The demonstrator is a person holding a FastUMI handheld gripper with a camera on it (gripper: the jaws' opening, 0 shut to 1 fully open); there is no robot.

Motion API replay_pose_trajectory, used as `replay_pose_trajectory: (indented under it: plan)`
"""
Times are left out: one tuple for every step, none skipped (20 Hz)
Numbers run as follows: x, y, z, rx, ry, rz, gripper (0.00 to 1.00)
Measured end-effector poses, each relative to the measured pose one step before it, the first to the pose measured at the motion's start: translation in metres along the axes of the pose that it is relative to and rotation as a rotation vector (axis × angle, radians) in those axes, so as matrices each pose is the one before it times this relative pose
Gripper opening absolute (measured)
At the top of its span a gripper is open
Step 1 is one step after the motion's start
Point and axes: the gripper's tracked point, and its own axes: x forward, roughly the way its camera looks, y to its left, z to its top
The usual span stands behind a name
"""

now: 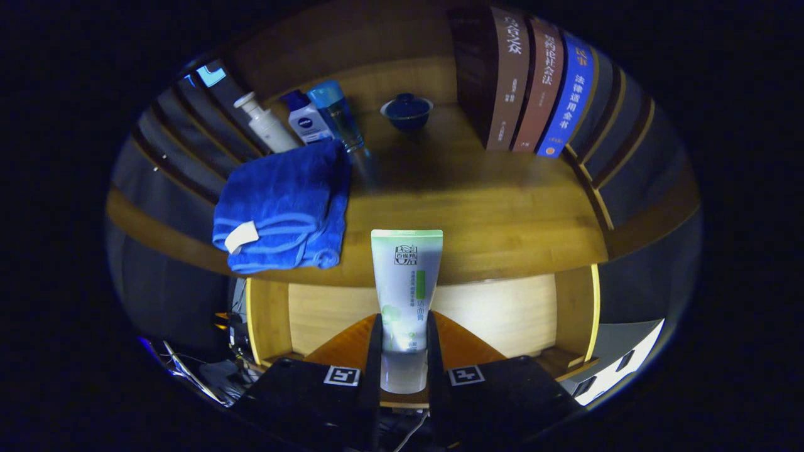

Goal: Pull open the drawer, take out the items inside it, and place them on the countertop above the cabinet.

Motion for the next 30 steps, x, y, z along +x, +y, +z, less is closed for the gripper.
replay_pose_trajectory:
  plan:
    - [0.00462,0.00111,0.00815,0.00075,-0.00129,-0.00685,0.36]
    - [0.0058,0.00203,0.00851,0.00392,-0.00301,-0.0042,0.36]
    - [0.00508,0.00079,0.00751,-0.00552,0.00096,-0.00052,0.36]
    - [0.00535,0.00058,0.0075,-0.00008,-0.00266,-0.00378,0.36]
    - [0.00576,0.00038,0.00736,0.00193,-0.00443,-0.00547,0.36]
    - [0.00493,-0.00129,0.00723,-0.00557,-0.00161,-0.00939,0.36]
    - [0.00497,-0.00065,0.00644,-0.00201,-0.0022,-0.01028,0.36]
    - [0.00509,-0.00031,0.00503,0.00123,-0.00301,-0.00815,0.36]
    - [0.00362,0.00064,0.00356,0.00211,-0.00172,-0.00189,0.36]
    - [0.00489,0.00072,0.0043,0.00366,-0.00149,0.00106,0.36]
    - [0.00346,0.00019,0.00168,0.0028,0.00457,0.00156,0.36]
    - [0.00334,-0.00052,0.00034,0.01058,0.00377,-0.00114,0.36]
    - [0.0037,-0.00201,0.00052,0.00748,0.00448,-0.00137,0.36]
    - [0.00272,-0.00226,-0.00036,0.00242,0.0049,-0.00393,0.36]
    - [0.00195,-0.00145,-0.00059,-0.00191,0.00359,-0.00639,0.36]
    - [0.00193,-0.0003,-0.00073,-0.00098,0.00332,-0.00487,0.36]
    - [0.00251,0.00191,-0.00085,0.00084,0.00375,-0.00254,0.36]
    - [-0.00014,0.00019,-0.00142,-0.0003,0.00551,-0.0023,0.36]
    - [-0.00076,-0.00014,-0.00151,-0.00604,0.0038,-0.0011,0.37]
    - [0.00162,-0.00017,-0.00021,-0.01423,0.00074,0.00003,0.37]
    - [-0.00037,0.0014,0.00002,-0.01328,-0.0037,0.00071,0.39]
    - [-0.00126,0.00305,0.00044,-0.00832,-0.0053,0.0067,0.4]
    - [-0.00243,0.00116,0.00084,-0.00614,-0.00801,0.00195,0.45]
    - [-0.00238,0.00167,0.0009,-0.00233,-0.0043,0.00524,0.5]
    - [-0.00302,0.00301,-0.00082,-0.00141,0.00123,0.00849,0.6]
    - [-0.00424,0.00059,-0.00241,-0.00512,-0.00007,-0.00128,0.69]
    - [-0.00522,-0.00056,-0.00448,-0.01123,0.00122,-0.00304,0.79]
    - [0.00093,0.00004,-0.00041,-0.00823,-0.00292,0.0017,0.88]
    - [-0.00326,0.00157,-0.00206,-0.00433,-0.00629,0.00699,0.98]
    - [-0.00378,0.00134,-0.00188,0.0023,-0.00616,0.00514,0.99]
